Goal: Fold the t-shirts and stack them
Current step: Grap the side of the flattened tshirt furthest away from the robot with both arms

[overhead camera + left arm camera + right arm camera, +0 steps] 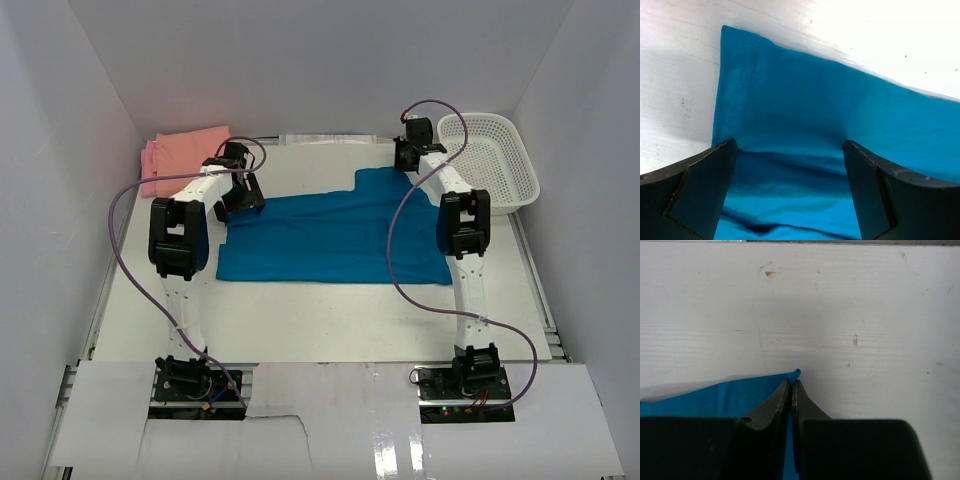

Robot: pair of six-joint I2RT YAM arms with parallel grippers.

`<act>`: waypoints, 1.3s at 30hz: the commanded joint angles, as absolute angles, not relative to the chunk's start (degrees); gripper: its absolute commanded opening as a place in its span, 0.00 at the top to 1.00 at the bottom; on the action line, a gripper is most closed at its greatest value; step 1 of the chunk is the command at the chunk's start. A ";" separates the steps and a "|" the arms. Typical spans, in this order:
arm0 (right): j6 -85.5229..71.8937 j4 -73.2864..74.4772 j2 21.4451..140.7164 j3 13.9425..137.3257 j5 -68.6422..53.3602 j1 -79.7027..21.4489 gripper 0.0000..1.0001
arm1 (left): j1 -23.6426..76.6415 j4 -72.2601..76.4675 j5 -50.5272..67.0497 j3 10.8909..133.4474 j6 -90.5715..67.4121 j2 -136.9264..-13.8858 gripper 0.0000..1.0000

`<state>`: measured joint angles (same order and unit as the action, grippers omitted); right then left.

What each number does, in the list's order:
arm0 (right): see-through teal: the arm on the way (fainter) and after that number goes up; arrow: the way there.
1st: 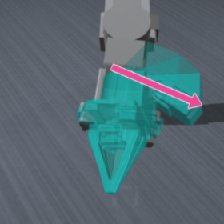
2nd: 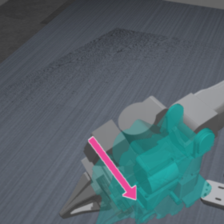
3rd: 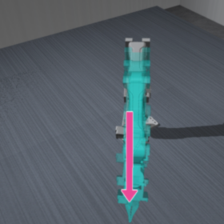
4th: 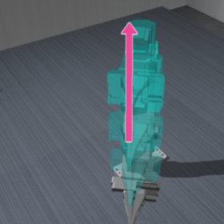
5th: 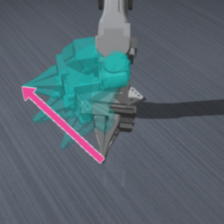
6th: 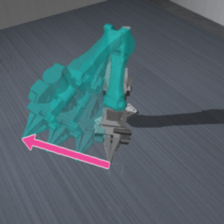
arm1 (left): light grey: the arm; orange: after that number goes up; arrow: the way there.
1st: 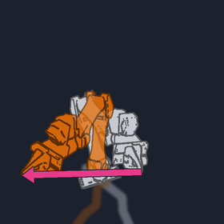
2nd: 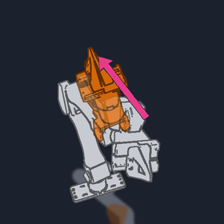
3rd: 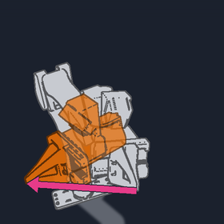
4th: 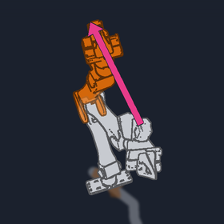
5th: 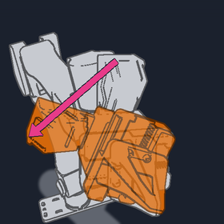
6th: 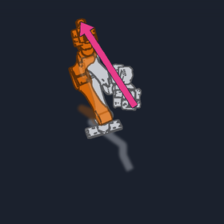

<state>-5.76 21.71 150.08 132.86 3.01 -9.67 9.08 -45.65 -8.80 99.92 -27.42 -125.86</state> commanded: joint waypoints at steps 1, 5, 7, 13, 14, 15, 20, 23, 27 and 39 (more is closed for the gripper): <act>-3.87 18.20 144.50 127.01 4.22 -10.37 0.92 | 8.61 -45.53 -7.56 101.42 -27.25 -126.12 0.02; -2.81 20.92 143.79 131.66 4.31 -10.37 0.92 | 8.53 -45.88 -7.12 103.52 -27.33 -125.77 0.02; -2.81 20.04 140.82 130.79 3.69 -10.28 0.92 | 8.53 -47.19 -6.94 105.37 -27.42 -126.21 0.02; -3.78 18.81 132.55 124.82 2.73 -10.37 0.92 | 8.53 -48.60 -7.82 108.63 -27.77 -125.86 0.02; -3.87 18.55 131.32 123.50 2.72 -10.37 0.92 | 8.44 -48.60 -7.91 108.81 -27.95 -125.86 0.02; -3.95 17.76 129.22 120.62 2.38 -10.37 0.92 | 8.44 -48.69 -8.00 109.24 -28.04 -125.69 0.02; -3.43 17.66 125.86 115.67 1.58 -10.37 0.92 | 8.09 -49.22 -8.09 112.23 -28.21 -127.35 0.02; -3.25 18.11 123.84 112.25 1.41 -10.37 0.92 | 6.95 -50.18 -7.39 114.96 -28.83 -129.28 0.02; -2.99 15.04 120.51 105.66 0.71 -10.37 0.92 | 4.93 -50.19 -6.33 117.76 -29.53 -131.13 0.02; -2.29 15.29 120.23 105.12 -1.06 -10.37 0.92 | 2.99 -51.42 -5.01 128.85 -30.06 -139.48 0.06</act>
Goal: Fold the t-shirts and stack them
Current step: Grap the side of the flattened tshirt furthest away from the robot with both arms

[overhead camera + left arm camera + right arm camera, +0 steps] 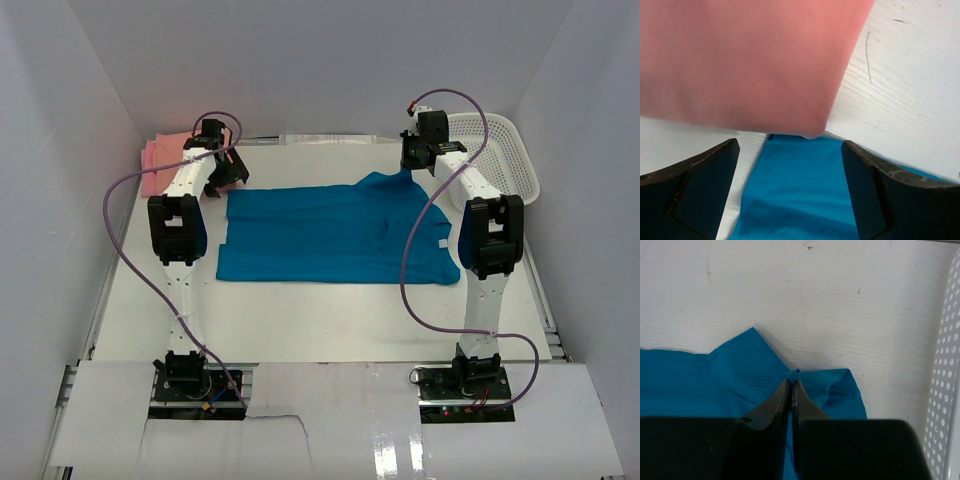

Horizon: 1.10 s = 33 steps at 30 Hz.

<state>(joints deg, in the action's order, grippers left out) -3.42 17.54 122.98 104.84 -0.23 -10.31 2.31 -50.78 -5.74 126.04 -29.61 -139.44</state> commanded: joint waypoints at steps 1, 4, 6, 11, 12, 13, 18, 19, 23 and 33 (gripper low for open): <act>-2.11 15.38 120.41 105.20 -1.05 -10.37 0.92 | 2.99 -51.42 -4.49 128.85 -30.15 -139.66 0.07; -2.02 15.38 120.67 105.38 -1.05 -10.37 0.92 | 2.99 -51.33 -4.22 127.80 -30.23 -139.22 0.08; -2.02 15.38 120.94 105.55 -1.05 -10.28 0.92 | 2.99 -51.24 -4.13 126.75 -30.15 -138.78 0.08; -2.02 16.00 121.73 106.08 -1.41 -10.37 0.92 | 3.08 -50.28 -4.30 123.14 -29.88 -136.50 0.08; -1.93 15.91 121.82 106.08 -1.58 -10.37 0.92 | 3.16 -49.84 -4.48 122.61 -29.71 -136.32 0.08; -2.02 16.08 121.82 106.26 -1.67 -10.28 0.92 | 3.16 -49.66 -4.83 122.35 -29.62 -136.41 0.10; -2.11 16.70 122.52 106.88 -2.37 -10.37 0.92 | 3.16 -49.48 -4.75 122.26 -29.88 -137.81 0.16; -2.11 16.70 122.52 106.96 -2.46 -10.37 0.92 | 3.25 -49.40 -4.66 122.08 -29.88 -137.81 0.17; -2.20 16.87 122.96 107.05 -2.55 -10.37 0.92 | 3.60 -48.96 -4.75 121.20 -29.71 -137.55 0.32; -2.11 17.58 123.40 107.93 -2.90 -10.28 0.92 | 4.92 -48.08 -5.19 119.97 -29.27 -136.67 0.55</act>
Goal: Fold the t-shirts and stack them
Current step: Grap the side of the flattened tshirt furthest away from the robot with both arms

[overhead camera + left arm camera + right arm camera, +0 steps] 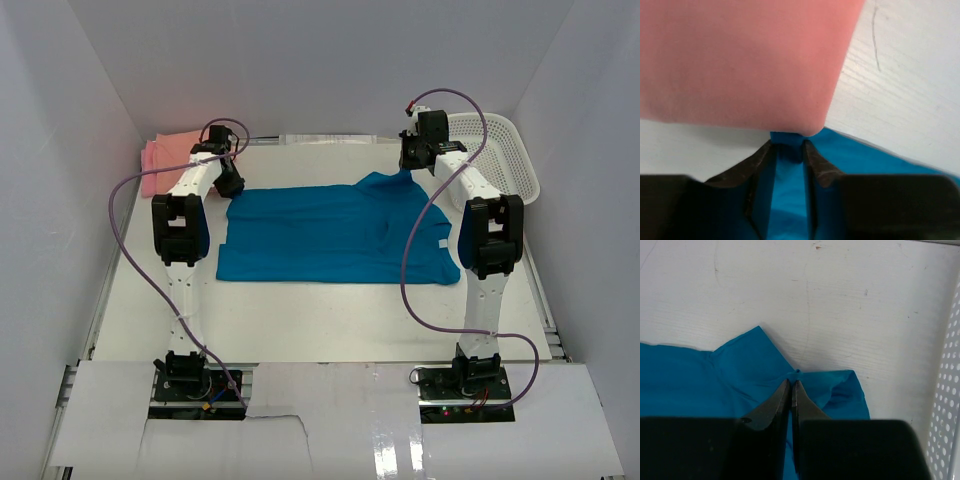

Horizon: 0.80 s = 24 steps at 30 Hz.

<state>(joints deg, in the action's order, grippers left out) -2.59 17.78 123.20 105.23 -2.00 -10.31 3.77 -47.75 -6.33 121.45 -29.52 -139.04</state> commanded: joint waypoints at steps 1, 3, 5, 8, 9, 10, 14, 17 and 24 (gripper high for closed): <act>-2.11 17.58 123.49 107.93 -2.90 -10.37 0.92 | 4.92 -47.99 -5.19 119.97 -29.18 -136.67 0.66; -2.11 17.58 123.31 108.02 -2.99 -10.37 0.92 | 4.92 -47.99 -5.19 120.06 -29.18 -136.76 0.75; -2.11 17.58 123.31 108.02 -3.08 -10.37 0.92 | 4.92 -47.99 -5.10 120.32 -29.00 -137.02 0.75; -2.11 17.67 123.31 108.02 -3.16 -10.37 0.92 | 4.92 -47.99 -5.27 120.67 -28.83 -137.55 0.73; -2.02 17.67 123.22 107.93 -3.16 -10.37 0.92 | 4.83 -47.90 -5.36 120.76 -28.83 -137.64 0.72; -1.93 17.67 123.22 107.84 -3.25 -10.37 0.92 | 4.83 -47.90 -5.27 120.85 -28.83 -137.72 0.72; -2.02 17.75 123.22 107.93 -3.43 -10.37 0.92 | 5.10 -47.90 -5.62 120.85 -28.57 -137.72 0.75; -2.11 18.02 123.05 108.02 -3.52 -10.37 0.92 | 5.27 -47.99 -5.98 120.94 -28.04 -137.46 1.00; -2.81 18.02 117.88 105.56 -3.25 -10.37 0.92 | 5.89 -47.99 -7.29 120.85 -27.25 -134.57 1.00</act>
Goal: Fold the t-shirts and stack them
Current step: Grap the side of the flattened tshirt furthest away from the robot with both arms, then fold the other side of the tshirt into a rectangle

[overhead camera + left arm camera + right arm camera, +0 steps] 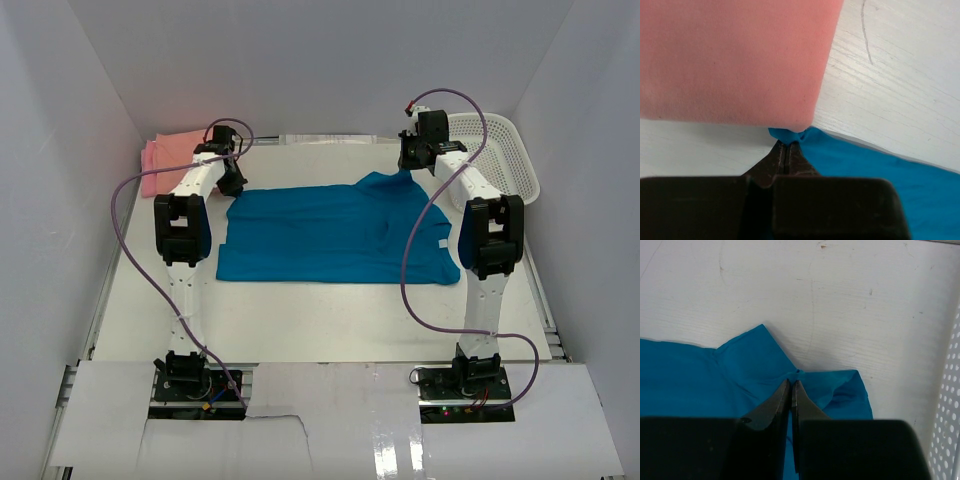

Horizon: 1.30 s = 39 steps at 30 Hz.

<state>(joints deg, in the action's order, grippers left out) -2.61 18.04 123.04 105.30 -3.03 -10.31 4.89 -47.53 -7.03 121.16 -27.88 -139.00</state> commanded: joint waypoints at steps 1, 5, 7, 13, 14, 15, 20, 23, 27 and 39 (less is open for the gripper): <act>-3.16 18.10 116.90 104.34 -2.90 -10.37 0.92 | 6.24 -47.99 -8.51 120.85 -27.07 -133.26 1.00; -3.69 17.58 111.28 100.04 -2.90 -10.37 0.92 | 7.12 -47.99 -11.42 120.41 -26.37 -130.44 1.00; -3.95 17.58 108.12 98.27 -2.81 -10.28 0.92 | 7.64 -47.99 -11.95 120.15 -26.37 -128.95 1.00; -4.22 18.98 102.22 92.03 -2.64 -10.37 0.92 | 8.79 -47.81 -14.76 118.39 -26.37 -126.30 1.00; -4.13 18.90 101.17 91.15 -2.72 -10.37 0.92 | 8.96 -47.73 -15.55 117.95 -26.37 -125.34 1.00; -4.04 18.81 100.81 89.58 -2.90 -10.37 0.92 | 8.88 -47.55 -15.90 116.99 -26.45 -124.81 1.00; -4.13 18.63 98.45 85.44 -2.55 -10.37 0.92 | 8.88 -47.11 -18.19 112.86 -26.72 -121.82 1.00; -4.39 18.11 96.78 82.71 -1.50 -10.28 0.92 | 8.70 -46.24 -20.21 109.43 -27.42 -119.62 1.00; -5.01 17.93 94.75 80.42 -0.26 -10.02 0.92 | 7.65 -44.30 -20.30 105.13 -28.21 -116.99 1.00; -5.54 18.90 105.11 94.12 -3.16 -7.03 0.92 | 7.03 -42.45 -15.91 114.16 -27.95 -125.24 1.00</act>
